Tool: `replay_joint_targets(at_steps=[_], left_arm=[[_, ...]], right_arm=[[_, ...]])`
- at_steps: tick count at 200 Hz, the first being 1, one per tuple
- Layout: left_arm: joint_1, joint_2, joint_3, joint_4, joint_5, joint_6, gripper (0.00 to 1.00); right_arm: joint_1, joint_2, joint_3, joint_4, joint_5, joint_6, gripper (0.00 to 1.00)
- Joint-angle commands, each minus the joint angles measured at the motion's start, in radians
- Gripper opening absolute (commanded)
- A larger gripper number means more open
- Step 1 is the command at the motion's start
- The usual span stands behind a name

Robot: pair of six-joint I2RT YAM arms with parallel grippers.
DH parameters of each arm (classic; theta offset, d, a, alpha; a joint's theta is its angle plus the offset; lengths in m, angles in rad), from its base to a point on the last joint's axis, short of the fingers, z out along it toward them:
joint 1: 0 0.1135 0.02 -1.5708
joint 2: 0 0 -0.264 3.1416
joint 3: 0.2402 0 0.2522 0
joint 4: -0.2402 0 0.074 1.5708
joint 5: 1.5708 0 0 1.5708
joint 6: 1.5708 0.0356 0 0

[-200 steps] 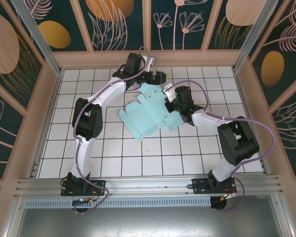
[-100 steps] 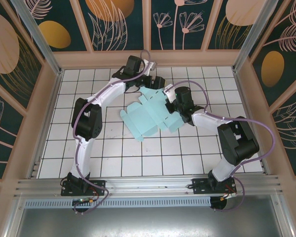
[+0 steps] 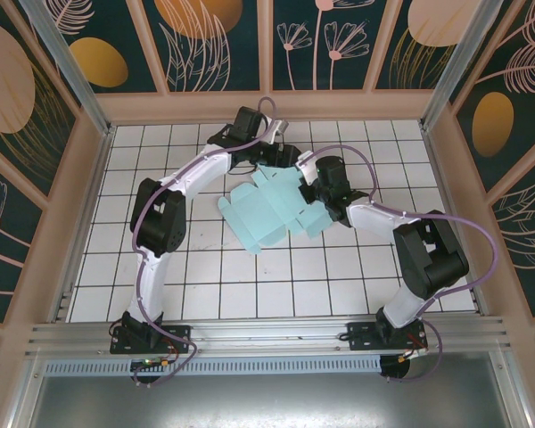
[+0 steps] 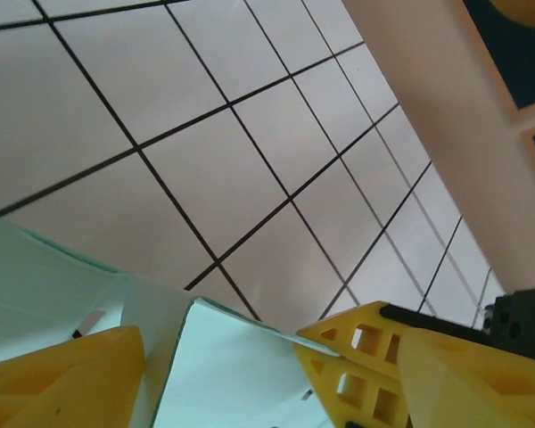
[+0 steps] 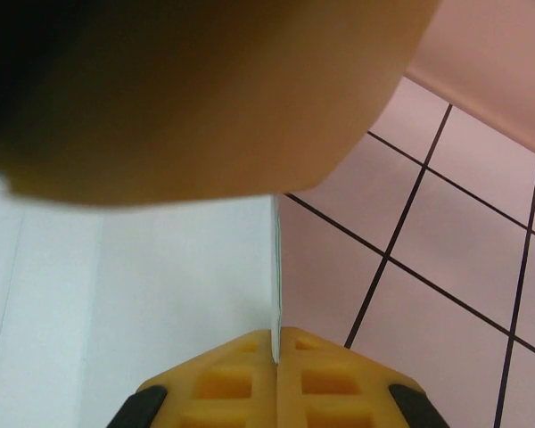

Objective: Fold the paper box

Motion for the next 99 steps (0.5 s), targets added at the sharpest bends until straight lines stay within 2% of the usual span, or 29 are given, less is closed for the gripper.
replay_joint_targets(at_steps=[1,34,61,99], left_arm=[[-0.020,-0.006,0.013,0.069,0.061,-0.133,0.72],[-0.020,-0.018,-0.031,0.144,0.054,-0.267,0.71],[-0.021,-0.026,-0.090,0.260,0.071,-0.396,0.63],[-0.021,-0.012,-0.094,0.287,0.049,-0.451,0.49]], right_arm=[[0.016,-0.022,0.022,0.021,0.005,-0.011,0.00],[0.017,-0.023,0.022,0.019,0.020,-0.017,0.00],[0.018,-0.021,0.020,0.021,0.020,-0.017,0.00],[0.022,-0.022,0.021,0.021,0.029,-0.021,0.00]])
